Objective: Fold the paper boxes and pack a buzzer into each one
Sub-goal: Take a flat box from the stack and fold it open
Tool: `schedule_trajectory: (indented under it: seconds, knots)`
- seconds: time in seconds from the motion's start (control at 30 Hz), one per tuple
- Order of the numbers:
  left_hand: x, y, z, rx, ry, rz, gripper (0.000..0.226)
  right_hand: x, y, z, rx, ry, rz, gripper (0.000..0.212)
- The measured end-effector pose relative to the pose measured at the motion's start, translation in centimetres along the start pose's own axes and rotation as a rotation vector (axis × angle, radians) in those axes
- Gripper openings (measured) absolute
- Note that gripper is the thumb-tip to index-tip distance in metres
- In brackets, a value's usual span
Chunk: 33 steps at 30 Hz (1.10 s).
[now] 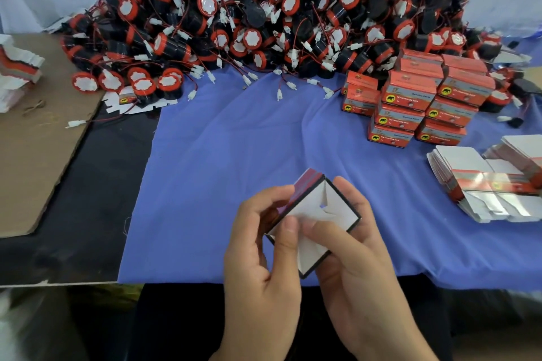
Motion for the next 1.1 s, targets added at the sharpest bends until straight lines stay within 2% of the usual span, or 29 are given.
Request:
schedule_trajectory:
  seconds: [0.13,0.23,0.33,0.57,0.67,0.73,0.9,1.1]
  knots:
    - [-0.2,0.6,-0.8,0.144,-0.190,-0.043,0.036,-0.3,0.2,0.1,-0.083,0.128,-0.070,0.068]
    - [-0.1,1.2,-1.1,0.218,-0.234,-0.078,0.038,-0.2,0.3,0.0,-0.112,0.118,-0.076,0.063]
    - [-0.2,1.2,-1.3,0.243,-0.256,-0.091,0.036,0.1,0.1,0.0,-0.083,0.083,0.016,0.069]
    - [0.5,0.9,-1.4,0.220,-0.235,0.027,0.031,0.4,-0.3,-0.6,0.020,0.030,0.225,0.071]
    - [0.5,1.0,-0.1,0.115,-0.151,0.074,0.036,-0.6,-0.8,-0.2,-0.052,0.135,0.094,0.065]
    - [0.3,1.3,0.2,0.116,-0.126,0.074,0.038,-0.9,-0.8,0.0,-0.098,0.194,0.043,0.062]
    - [-0.3,1.5,0.6,0.128,-0.156,-0.070,0.041,-0.3,-0.1,0.7,-0.195,0.314,0.014,0.055]
    - [-0.4,1.2,-1.0,0.309,-0.336,-0.063,0.039,-0.1,0.0,0.2,-0.153,0.327,0.052,0.059]
Point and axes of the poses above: each hand's wrist, its own y-axis away from the middle knuckle, its own x-axis out of the palm, z = x × y, the point moved 8 cm from there along -y, towards the middle knuckle, and after that the axes turned 4 degrees about x, right-handed, at the moved point
